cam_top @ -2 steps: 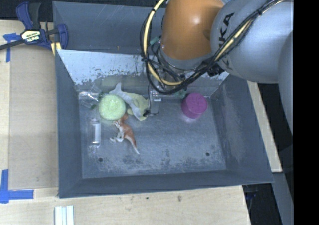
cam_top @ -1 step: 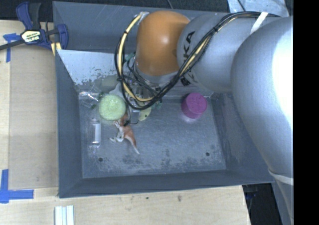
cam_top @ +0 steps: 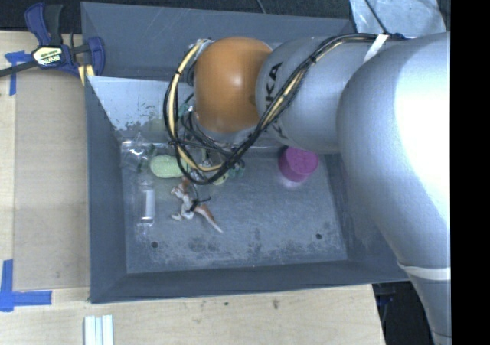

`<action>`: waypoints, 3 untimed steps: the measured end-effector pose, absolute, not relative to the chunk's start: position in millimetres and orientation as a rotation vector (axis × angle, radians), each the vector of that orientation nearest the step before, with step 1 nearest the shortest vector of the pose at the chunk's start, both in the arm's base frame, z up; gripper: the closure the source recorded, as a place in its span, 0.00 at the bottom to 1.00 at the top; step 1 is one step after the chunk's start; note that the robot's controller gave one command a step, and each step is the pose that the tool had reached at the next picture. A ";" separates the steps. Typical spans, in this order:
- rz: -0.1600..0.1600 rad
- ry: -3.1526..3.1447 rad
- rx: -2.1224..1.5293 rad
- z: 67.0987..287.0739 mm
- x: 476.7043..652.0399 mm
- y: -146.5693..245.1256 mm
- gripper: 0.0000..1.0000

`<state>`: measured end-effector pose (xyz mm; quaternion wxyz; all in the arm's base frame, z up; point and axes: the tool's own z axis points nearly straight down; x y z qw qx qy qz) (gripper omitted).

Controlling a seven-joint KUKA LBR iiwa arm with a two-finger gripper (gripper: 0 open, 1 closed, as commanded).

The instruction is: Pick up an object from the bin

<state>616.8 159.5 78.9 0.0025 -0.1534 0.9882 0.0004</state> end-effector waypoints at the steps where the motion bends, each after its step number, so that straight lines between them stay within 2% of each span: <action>1: 0.003 3.097 -0.478 66.5 619.0 160.6 0.00; 2: 0.000 3.064 -0.691 101.0 599.2 152.8 0.00; 3: 0.003 3.074 -0.631 71.3 548.6 223.1 1.00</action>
Offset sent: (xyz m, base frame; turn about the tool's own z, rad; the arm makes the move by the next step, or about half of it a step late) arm -0.0185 -0.0068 0.0211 -0.1358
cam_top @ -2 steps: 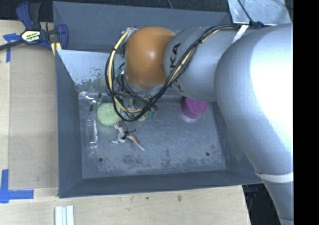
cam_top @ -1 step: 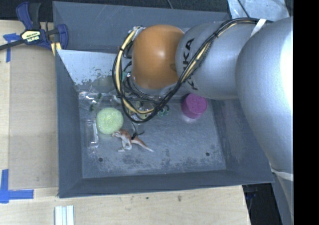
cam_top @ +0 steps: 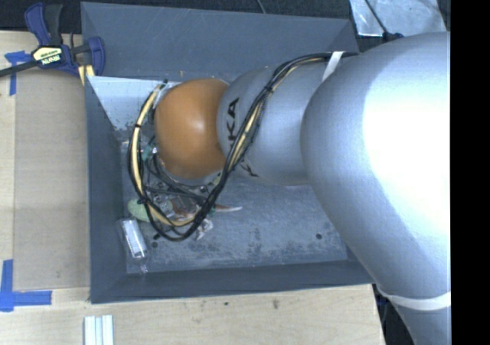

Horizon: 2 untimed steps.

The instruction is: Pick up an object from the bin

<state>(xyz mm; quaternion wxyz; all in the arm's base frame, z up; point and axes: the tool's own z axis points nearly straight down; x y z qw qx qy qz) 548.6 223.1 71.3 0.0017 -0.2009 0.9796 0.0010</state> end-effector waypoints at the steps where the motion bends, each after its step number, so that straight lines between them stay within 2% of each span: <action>1: 0.003 3.074 -0.630 71.3 548.7 223.1 1.00; 2: 0.002 3.078 -0.631 75.3 547.4 222.6 1.00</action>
Offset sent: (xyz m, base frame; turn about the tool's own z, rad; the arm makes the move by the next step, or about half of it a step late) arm -0.0001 0.0001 0.0936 0.0000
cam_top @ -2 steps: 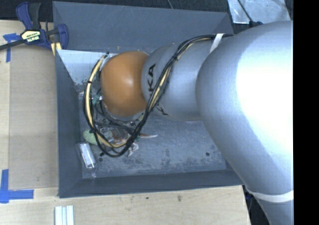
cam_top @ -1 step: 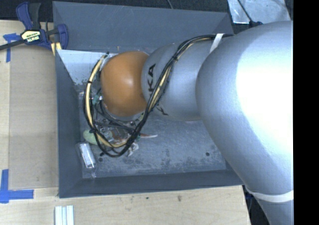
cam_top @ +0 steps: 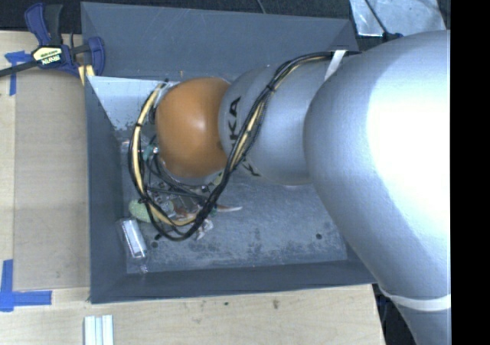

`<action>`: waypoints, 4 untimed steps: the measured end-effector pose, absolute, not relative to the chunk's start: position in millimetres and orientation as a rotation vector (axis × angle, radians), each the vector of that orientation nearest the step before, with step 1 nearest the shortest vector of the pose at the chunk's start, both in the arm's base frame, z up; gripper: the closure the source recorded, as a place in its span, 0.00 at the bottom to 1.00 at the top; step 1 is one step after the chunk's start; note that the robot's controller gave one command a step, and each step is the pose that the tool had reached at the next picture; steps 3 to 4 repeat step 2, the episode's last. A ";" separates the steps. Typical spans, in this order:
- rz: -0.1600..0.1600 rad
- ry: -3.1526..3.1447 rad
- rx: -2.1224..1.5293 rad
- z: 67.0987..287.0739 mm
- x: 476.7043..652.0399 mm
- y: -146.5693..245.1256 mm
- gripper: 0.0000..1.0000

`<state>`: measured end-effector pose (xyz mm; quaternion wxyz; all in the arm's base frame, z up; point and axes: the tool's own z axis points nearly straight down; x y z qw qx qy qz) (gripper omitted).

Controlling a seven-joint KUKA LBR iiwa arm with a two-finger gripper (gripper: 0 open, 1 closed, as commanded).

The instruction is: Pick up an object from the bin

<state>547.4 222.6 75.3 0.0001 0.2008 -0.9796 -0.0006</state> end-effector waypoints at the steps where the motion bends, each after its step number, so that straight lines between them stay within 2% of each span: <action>1: 0.001 -3.072 0.630 96.1 546.2 222.0 1.00; 2: -0.002 -3.084 0.632 110.5 549.4 223.1 1.00; 4: -0.002 -3.084 0.632 110.5 549.4 223.1 1.00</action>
Offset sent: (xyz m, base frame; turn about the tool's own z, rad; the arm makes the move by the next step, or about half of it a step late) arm 0.0001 -0.0001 0.0001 0.0000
